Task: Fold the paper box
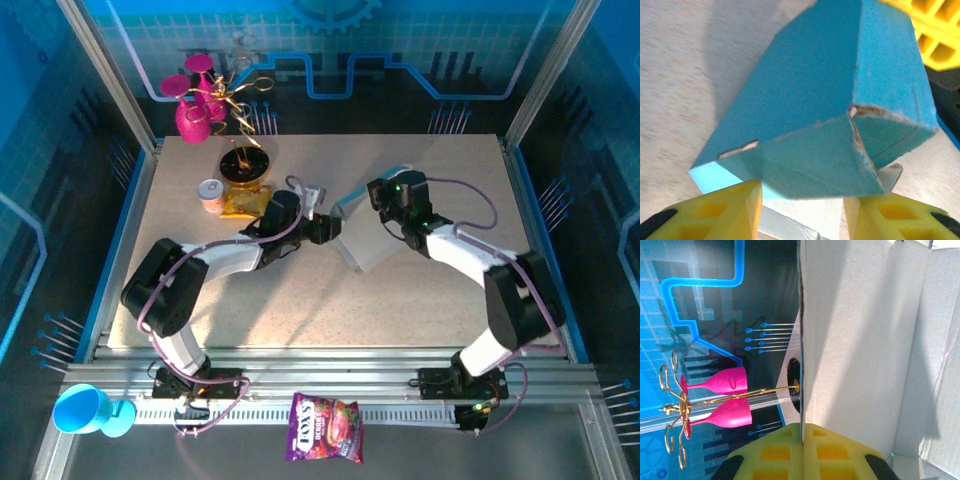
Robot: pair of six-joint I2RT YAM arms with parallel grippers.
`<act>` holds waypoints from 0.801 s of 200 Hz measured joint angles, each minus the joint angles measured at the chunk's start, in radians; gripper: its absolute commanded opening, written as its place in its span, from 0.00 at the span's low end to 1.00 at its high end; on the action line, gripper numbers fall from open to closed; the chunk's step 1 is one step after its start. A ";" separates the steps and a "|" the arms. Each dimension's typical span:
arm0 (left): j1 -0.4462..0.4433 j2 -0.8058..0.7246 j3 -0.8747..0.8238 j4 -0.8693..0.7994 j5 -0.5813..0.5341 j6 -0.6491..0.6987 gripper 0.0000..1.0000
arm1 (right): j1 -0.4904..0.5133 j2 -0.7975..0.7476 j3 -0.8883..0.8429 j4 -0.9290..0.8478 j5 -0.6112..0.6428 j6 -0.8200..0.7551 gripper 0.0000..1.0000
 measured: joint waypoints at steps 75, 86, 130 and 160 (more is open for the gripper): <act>-0.063 -0.070 -0.057 -0.032 0.024 -0.019 0.44 | -0.027 0.092 -0.093 0.086 -0.039 -0.039 0.00; -0.063 -0.063 -0.057 -0.031 0.024 -0.016 0.43 | -0.034 0.110 -0.093 0.102 -0.048 -0.045 0.00; -0.063 -0.048 -0.092 -0.001 0.015 -0.022 0.47 | -0.064 0.143 -0.093 0.185 -0.087 -0.048 0.00; -0.064 -0.094 -0.151 0.022 -0.014 -0.053 0.44 | -0.090 0.151 -0.092 0.202 -0.116 -0.048 0.00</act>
